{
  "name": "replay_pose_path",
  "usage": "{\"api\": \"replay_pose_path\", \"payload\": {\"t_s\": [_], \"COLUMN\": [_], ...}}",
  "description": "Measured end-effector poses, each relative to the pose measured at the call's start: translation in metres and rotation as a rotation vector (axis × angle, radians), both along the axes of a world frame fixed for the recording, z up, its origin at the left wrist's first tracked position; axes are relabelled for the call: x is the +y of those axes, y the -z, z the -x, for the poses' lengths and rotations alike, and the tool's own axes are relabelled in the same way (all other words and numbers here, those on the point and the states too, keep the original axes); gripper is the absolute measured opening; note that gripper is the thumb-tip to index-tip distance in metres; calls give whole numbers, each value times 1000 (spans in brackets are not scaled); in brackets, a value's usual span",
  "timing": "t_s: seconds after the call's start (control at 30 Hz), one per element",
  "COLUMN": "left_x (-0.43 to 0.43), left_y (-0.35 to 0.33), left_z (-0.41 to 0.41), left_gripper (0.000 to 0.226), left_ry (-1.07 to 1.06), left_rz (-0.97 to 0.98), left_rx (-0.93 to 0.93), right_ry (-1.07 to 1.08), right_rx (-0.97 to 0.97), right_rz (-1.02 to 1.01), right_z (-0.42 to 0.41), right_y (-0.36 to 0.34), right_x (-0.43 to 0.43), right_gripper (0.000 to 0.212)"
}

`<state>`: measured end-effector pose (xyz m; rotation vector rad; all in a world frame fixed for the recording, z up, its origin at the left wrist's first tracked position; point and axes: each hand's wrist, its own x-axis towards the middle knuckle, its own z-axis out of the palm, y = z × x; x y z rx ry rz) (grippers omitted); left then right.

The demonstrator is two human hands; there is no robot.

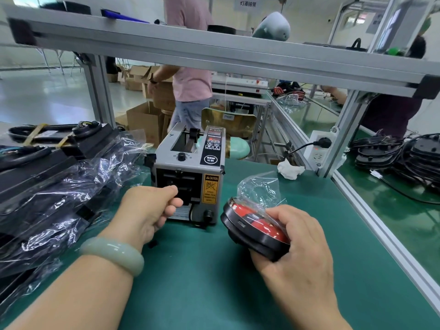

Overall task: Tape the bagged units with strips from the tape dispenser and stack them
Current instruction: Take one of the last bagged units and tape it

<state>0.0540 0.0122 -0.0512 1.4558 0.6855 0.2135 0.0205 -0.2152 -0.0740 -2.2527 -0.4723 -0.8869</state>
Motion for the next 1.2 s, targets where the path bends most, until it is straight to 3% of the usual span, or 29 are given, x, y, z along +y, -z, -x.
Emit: {"api": "replay_pose_path", "payload": {"t_s": [0.43,0.77,0.87,0.97,1.07,1.2], "left_x": [-9,-30,-30,-35,-48,-64], "left_y": [-5,0,-2,-6,-9,-14], "left_z": [-14,-21,-4,26,51,69], "left_gripper": [12,19,14,16,15,25], "left_ry": [-92,-289,-203,19,243,272], "left_rz": [218,167,262,291,196,-54], "left_rx": [-38,-71,-103,-184,-248,-340], "right_ry": [-15,-7,-6,0,4,5], "right_rx": [-15,-34,-31,-24,-14,-5], "right_rz": [21,43,21,-6,-12,-2], "right_z": [1,0,-1,-2,-1,-1], "right_y": [1,2,2,2,1,1], "right_x": [2,2,0,-1,-1,-1], "right_gripper": [55,57,60,60,59,60]}}
